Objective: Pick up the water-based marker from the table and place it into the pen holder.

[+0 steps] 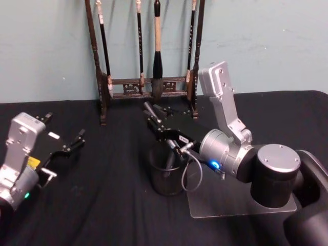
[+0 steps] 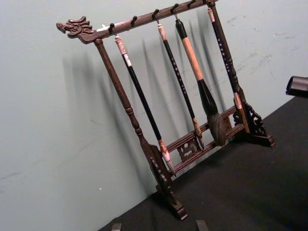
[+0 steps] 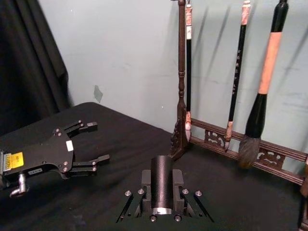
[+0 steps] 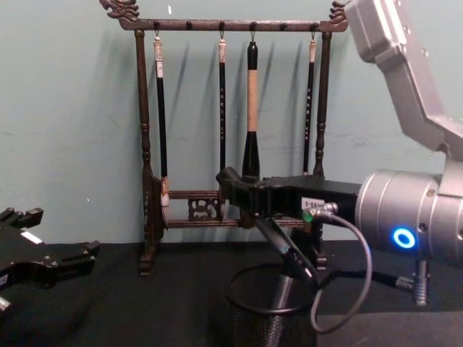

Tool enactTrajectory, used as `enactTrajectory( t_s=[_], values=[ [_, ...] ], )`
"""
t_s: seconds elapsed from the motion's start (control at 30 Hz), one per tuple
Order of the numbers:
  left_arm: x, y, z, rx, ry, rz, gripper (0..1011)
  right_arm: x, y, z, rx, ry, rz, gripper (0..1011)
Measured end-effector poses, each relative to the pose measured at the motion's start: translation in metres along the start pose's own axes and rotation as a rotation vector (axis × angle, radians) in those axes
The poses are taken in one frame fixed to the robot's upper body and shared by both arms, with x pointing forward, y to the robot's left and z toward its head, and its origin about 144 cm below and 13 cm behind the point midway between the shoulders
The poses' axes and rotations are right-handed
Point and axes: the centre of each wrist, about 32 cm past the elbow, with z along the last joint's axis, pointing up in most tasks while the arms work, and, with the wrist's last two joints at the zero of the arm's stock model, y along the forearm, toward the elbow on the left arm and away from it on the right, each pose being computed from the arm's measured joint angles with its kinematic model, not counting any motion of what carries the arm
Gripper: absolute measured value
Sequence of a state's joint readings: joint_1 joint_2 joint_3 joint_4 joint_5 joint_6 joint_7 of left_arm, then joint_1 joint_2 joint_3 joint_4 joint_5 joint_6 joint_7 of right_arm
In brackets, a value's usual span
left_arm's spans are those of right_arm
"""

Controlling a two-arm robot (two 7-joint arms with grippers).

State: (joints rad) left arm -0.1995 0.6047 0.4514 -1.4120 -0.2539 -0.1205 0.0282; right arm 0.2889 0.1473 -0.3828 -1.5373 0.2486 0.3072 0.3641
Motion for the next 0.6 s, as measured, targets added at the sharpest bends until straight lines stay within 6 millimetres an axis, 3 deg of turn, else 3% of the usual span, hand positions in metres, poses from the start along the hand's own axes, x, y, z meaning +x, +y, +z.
enactTrajectory(
  t_s=[0.6],
  values=[
    [0.0000,0.0000,0.0000,0.000,0.000,0.000,1001,0.0003,0.0098,-0.0061,-0.019,0.006,0.024,260]
  ],
)
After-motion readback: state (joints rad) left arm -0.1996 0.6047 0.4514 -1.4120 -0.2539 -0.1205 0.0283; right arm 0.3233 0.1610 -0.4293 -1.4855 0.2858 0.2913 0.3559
